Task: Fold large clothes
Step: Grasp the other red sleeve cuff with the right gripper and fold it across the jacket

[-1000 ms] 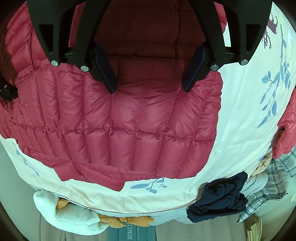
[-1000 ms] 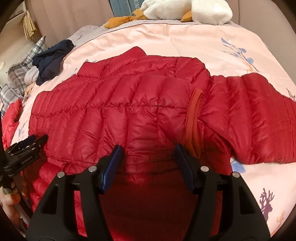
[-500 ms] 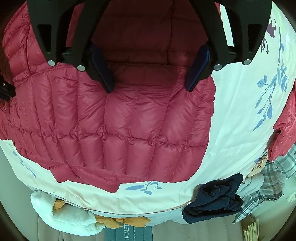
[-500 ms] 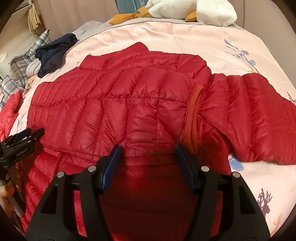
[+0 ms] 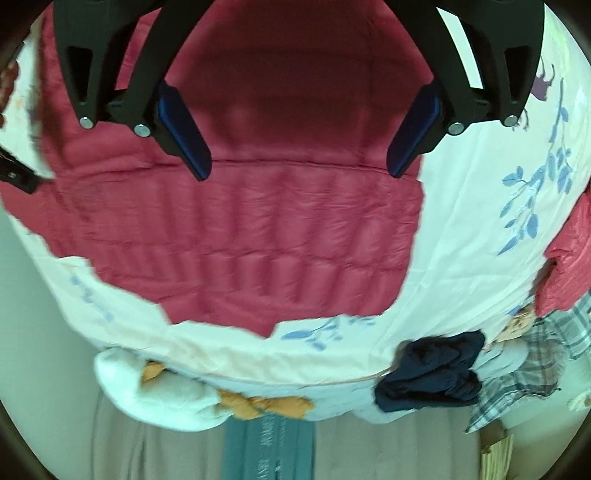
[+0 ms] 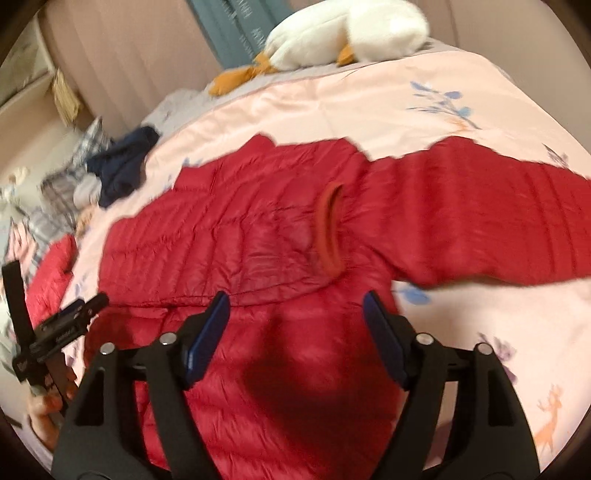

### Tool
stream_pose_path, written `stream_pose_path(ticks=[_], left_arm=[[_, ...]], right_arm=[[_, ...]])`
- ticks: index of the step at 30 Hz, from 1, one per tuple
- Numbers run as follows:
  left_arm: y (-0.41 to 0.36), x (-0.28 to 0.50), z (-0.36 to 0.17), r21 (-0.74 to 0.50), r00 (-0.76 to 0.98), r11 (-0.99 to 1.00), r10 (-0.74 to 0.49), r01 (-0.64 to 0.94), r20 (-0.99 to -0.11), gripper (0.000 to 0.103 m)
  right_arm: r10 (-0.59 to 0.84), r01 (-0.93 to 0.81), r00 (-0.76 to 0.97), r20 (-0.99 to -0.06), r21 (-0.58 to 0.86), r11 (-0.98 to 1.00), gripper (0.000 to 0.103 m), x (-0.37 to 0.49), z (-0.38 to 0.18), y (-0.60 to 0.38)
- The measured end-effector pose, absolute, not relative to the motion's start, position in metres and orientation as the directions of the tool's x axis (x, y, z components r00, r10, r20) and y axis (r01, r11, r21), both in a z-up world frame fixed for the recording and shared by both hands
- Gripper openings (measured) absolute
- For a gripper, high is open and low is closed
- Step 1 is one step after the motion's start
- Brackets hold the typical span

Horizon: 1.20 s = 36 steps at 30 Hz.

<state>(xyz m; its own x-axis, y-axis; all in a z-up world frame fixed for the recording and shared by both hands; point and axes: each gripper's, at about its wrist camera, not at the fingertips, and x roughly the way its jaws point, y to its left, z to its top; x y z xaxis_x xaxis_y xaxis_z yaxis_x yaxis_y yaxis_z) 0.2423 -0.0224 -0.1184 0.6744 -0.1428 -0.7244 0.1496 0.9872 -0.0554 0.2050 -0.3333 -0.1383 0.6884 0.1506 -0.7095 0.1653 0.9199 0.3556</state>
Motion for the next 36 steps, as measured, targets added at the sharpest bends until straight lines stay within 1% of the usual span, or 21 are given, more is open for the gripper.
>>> stream_pose_path(ticks=[3, 6, 7, 9, 11, 15, 19, 25, 30, 31, 33, 34, 35, 36], left_arm=[[-0.029, 0.225, -0.109, -0.109, 0.666, 0.977, -0.203, 0.181, -0.718, 0.102], [-0.031, 0.206, -0.105, -0.191, 0.637, 0.957, -0.288, 0.217, -0.715, 0.102], [-0.03, 0.199, -0.106, -0.237, 0.615, 0.944, -0.33, 0.231, -0.716, 0.102], [-0.029, 0.189, -0.109, -0.295, 0.586, 0.923, -0.385, 0.248, -0.713, 0.102], [-0.029, 0.177, -0.113, -0.324, 0.568, 0.913, -0.408, 0.247, -0.715, 0.102], [-0.028, 0.159, -0.118, -0.333, 0.557, 0.911, -0.412, 0.243, -0.721, 0.102], [-0.027, 0.15, -0.127, -0.351, 0.524, 0.911, -0.411, 0.216, -0.746, 0.102], [-0.02, 0.147, -0.136, -0.315, 0.508, 0.936, -0.351, 0.158, -0.787, 0.102], [-0.011, 0.149, -0.132, -0.342, 0.515, 0.931, -0.355, 0.123, -0.78, 0.102], [-0.01, 0.148, -0.13, -0.345, 0.522, 0.931, -0.354, 0.117, -0.776, 0.102], [-0.009, 0.147, -0.13, -0.352, 0.524, 0.929, -0.357, 0.114, -0.773, 0.102], [-0.009, 0.147, -0.131, -0.357, 0.52, 0.927, -0.362, 0.114, -0.774, 0.102], [-0.009, 0.147, -0.132, -0.358, 0.515, 0.927, -0.363, 0.114, -0.776, 0.102], [-0.009, 0.147, -0.133, -0.358, 0.51, 0.927, -0.364, 0.114, -0.78, 0.102]], right_arm=[[0.159, 0.216, 0.705, -0.691, 0.422, 0.88, 0.081, 0.188, -0.138, -0.361], [0.15, 0.3, 0.715, -0.682, 0.494, 0.816, 0.082, 0.163, -0.148, -0.401], [0.143, 0.324, 0.715, -0.684, 0.506, 0.8, 0.082, 0.156, -0.151, -0.411], [0.141, 0.385, 0.723, -0.676, 0.564, 0.73, 0.082, 0.133, -0.163, -0.443], [0.129, 0.432, 0.738, -0.662, 0.611, 0.664, 0.082, 0.111, -0.171, -0.472], [0.047, 0.523, 0.752, -0.658, 0.638, 0.564, 0.082, 0.069, -0.184, -0.524], [0.005, 0.542, 0.782, -0.623, 0.685, 0.487, 0.082, 0.047, -0.188, -0.562], [-0.044, 0.552, 0.809, -0.586, 0.732, 0.4, 0.081, 0.053, -0.196, -0.599], [-0.062, 0.546, 0.825, -0.562, 0.765, 0.341, 0.079, 0.07, -0.197, -0.621], [-0.066, 0.55, 0.824, -0.562, 0.768, 0.329, 0.077, 0.074, -0.198, -0.625], [-0.089, 0.575, 0.812, -0.577, 0.762, 0.3, 0.068, 0.081, -0.202, -0.636], [-0.099, 0.588, 0.803, -0.587, 0.756, 0.289, 0.057, 0.083, -0.203, -0.64], [-0.109, 0.602, 0.795, -0.597, 0.751, 0.271, 0.043, 0.084, -0.206, -0.645], [-0.115, 0.61, 0.789, -0.603, 0.75, 0.254, 0.036, 0.084, -0.209, -0.648]])
